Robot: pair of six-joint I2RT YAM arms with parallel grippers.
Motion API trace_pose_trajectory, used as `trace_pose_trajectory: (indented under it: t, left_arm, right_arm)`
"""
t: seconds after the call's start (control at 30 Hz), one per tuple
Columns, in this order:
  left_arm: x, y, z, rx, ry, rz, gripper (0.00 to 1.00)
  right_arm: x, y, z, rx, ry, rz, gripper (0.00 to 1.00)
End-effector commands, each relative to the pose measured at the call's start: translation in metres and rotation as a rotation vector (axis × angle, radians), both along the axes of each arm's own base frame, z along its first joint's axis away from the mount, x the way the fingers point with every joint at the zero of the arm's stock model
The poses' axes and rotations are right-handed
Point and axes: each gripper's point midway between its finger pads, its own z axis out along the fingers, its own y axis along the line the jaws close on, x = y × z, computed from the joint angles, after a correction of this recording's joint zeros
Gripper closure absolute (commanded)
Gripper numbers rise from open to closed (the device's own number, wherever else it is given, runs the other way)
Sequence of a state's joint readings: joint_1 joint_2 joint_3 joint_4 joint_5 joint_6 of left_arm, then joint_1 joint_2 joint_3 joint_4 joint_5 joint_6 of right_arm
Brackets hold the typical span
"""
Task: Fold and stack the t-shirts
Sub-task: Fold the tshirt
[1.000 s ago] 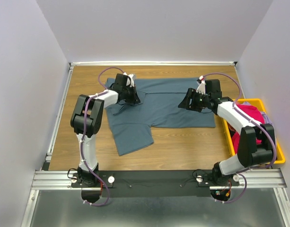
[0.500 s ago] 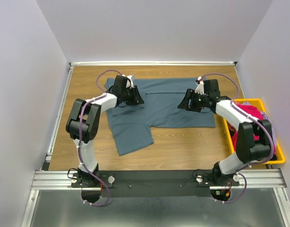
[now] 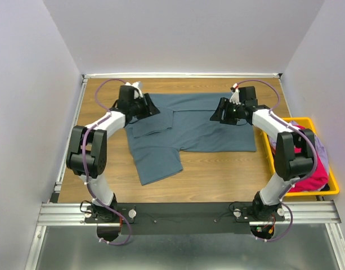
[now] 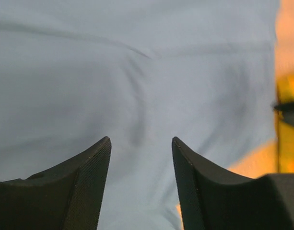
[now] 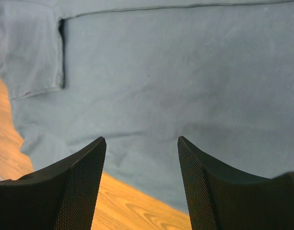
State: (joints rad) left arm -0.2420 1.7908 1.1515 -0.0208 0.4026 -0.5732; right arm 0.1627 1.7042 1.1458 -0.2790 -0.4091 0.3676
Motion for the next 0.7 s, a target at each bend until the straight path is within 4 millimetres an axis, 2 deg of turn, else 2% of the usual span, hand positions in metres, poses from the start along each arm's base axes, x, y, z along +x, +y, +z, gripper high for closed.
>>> trace_pose_trajectory:
  t: [0.0, 0.07, 0.2, 0.3, 0.37, 0.43, 0.47, 0.5, 0.53, 0.57, 0.6, 0.67]
  left_arm:
    - [0.013, 0.059, -0.022, 0.067, 0.024, 0.171, 0.4]
    - [0.01, 0.068, -0.033, 0.075, 0.051, 0.196, 0.42]
    - [-0.014, 0.076, -0.064, 0.093, 0.142, 0.233, 0.44]
    - [-0.031, 0.082, -0.079, 0.102, 0.192, 0.267, 0.46]
    - [-0.04, 0.085, -0.077, 0.1, 0.196, 0.281, 0.48]
    - [-0.06, 0.091, -0.088, 0.107, 0.239, 0.311, 0.49]
    - [-0.064, 0.092, -0.082, 0.099, 0.228, 0.324, 0.51]
    - [-0.081, 0.097, -0.093, 0.11, 0.265, 0.339, 0.53]
    - [-0.086, 0.098, -0.087, 0.095, 0.258, 0.356, 0.53]
    - [-0.104, 0.102, -0.097, 0.102, 0.298, 0.368, 0.54]
    - [-0.111, 0.106, -0.097, 0.099, 0.305, 0.387, 0.54]
    - [-0.12, 0.112, -0.085, 0.078, 0.281, 0.425, 0.54]
  right_arm:
    - [0.01, -0.001, -0.014, -0.019, 0.029, -0.033, 0.31]
    - [0.008, 0.0, -0.022, -0.018, 0.051, -0.034, 0.31]
    - [-0.002, -0.002, -0.043, -0.02, 0.105, -0.048, 0.32]
    - [-0.011, -0.003, -0.052, -0.02, 0.131, -0.052, 0.32]
    - [-0.015, -0.004, -0.054, -0.022, 0.136, -0.056, 0.32]
    - [-0.021, -0.006, -0.056, -0.027, 0.142, -0.059, 0.32]
    - [-0.022, -0.007, -0.056, -0.031, 0.14, -0.06, 0.32]
    - [-0.025, -0.008, -0.057, -0.032, 0.145, -0.062, 0.32]
    - [-0.026, -0.008, -0.057, -0.032, 0.146, -0.06, 0.32]
    - [-0.027, -0.008, -0.054, -0.031, 0.139, -0.06, 0.32]
    - [-0.026, -0.007, -0.053, -0.03, 0.135, -0.058, 0.32]
    - [-0.024, -0.007, -0.049, -0.028, 0.124, -0.057, 0.32]
